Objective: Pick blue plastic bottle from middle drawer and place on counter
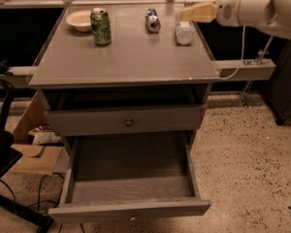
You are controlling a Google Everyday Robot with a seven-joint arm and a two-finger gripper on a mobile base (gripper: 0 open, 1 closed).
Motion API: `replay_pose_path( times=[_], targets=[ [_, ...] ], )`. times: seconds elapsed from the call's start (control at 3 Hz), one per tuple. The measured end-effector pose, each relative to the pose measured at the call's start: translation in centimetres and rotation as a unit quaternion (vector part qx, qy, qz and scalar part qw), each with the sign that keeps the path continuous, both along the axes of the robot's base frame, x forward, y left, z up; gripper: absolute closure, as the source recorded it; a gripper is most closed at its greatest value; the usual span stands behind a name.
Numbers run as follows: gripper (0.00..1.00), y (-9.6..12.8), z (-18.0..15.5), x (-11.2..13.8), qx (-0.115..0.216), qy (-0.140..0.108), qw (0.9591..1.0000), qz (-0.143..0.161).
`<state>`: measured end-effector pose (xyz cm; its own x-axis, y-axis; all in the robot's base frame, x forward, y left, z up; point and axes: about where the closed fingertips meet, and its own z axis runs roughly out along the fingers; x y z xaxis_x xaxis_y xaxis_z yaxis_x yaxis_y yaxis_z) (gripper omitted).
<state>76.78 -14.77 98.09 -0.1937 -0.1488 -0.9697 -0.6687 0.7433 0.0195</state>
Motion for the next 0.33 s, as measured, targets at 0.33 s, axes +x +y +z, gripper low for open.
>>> replay_pose_path(
  times=[0.33],
  targets=[
    [0.00,-3.84,5.05,-4.41,-0.050,-0.020,0.9980,-0.032]
  ],
)
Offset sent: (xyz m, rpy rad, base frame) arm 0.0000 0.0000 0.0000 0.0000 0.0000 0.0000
